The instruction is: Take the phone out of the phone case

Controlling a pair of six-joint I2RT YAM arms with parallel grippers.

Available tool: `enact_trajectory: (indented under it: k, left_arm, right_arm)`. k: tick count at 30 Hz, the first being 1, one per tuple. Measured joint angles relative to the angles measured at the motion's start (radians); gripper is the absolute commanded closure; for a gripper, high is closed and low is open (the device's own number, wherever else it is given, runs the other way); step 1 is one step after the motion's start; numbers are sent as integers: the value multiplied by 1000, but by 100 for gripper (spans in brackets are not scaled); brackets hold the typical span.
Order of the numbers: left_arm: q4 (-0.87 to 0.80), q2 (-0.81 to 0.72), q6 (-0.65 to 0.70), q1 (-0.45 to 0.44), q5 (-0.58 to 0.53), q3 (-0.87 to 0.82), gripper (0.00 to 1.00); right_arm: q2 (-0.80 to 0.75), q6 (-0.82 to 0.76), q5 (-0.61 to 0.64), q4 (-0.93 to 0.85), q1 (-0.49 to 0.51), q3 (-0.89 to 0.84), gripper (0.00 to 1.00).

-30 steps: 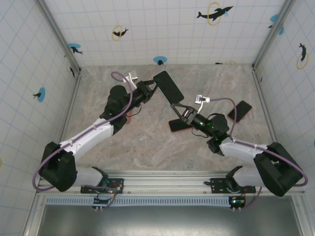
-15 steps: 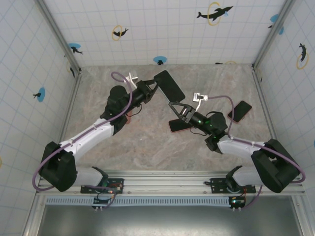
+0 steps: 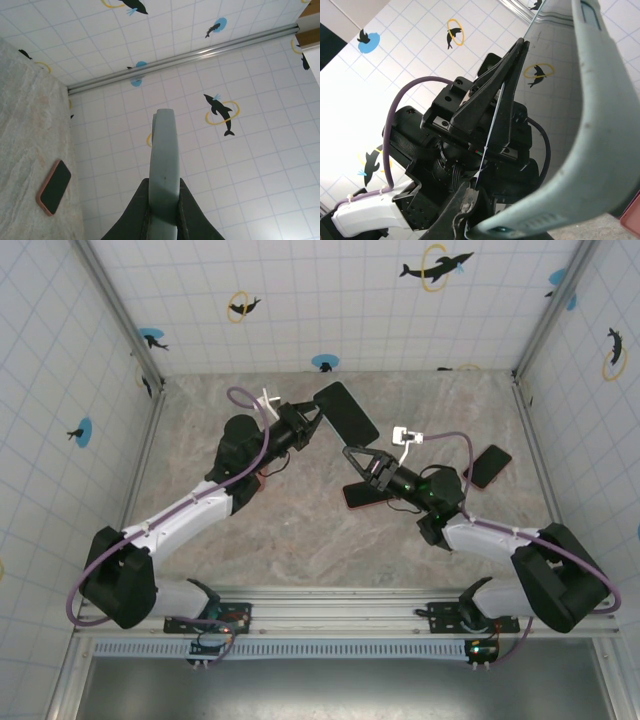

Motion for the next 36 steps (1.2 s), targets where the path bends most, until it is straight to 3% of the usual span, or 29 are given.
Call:
enact_trajectory:
  k: [21,36]
  left_arm:
    - [25,0,-60,-17,-44,-1,100]
    - [19,0,-79,-24,-64,-1,100]
  right_arm:
    - [-41,-120,-74,-111,-40,45,84]
    - [-47,-176,-103,-127,-64,52,78]
